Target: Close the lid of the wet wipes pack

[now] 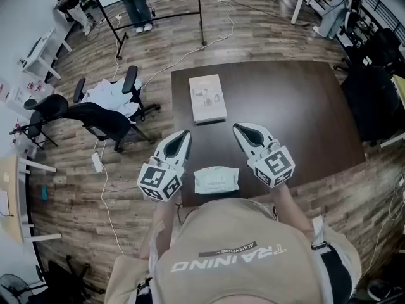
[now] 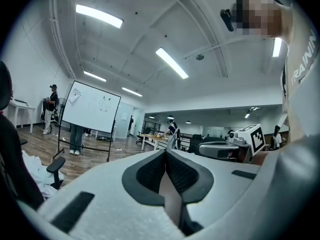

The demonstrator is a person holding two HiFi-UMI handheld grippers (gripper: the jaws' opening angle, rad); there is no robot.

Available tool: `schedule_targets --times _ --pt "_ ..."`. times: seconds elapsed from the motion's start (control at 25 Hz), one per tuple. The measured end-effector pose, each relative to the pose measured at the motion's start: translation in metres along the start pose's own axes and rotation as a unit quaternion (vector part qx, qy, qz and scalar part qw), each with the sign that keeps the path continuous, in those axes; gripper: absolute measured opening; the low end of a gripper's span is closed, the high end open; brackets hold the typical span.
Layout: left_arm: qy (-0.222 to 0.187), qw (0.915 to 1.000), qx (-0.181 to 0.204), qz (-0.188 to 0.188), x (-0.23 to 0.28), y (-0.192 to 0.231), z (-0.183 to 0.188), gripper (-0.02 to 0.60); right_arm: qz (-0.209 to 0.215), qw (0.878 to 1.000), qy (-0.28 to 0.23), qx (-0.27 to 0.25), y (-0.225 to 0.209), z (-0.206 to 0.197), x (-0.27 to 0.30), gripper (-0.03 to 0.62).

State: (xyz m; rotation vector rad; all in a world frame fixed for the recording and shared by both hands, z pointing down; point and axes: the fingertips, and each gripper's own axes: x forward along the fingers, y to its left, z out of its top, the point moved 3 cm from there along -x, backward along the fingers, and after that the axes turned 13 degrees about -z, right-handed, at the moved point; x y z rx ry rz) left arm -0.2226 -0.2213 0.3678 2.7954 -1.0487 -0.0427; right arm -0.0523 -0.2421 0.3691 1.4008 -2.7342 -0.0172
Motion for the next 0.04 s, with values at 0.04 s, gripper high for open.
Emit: schedule_targets --times 0.04 --pt "0.001 1.0 0.001 -0.001 0.0008 0.0021 -0.0001 0.009 0.001 1.0 -0.001 -0.002 0.0009 -0.0008 0.0018 0.014"
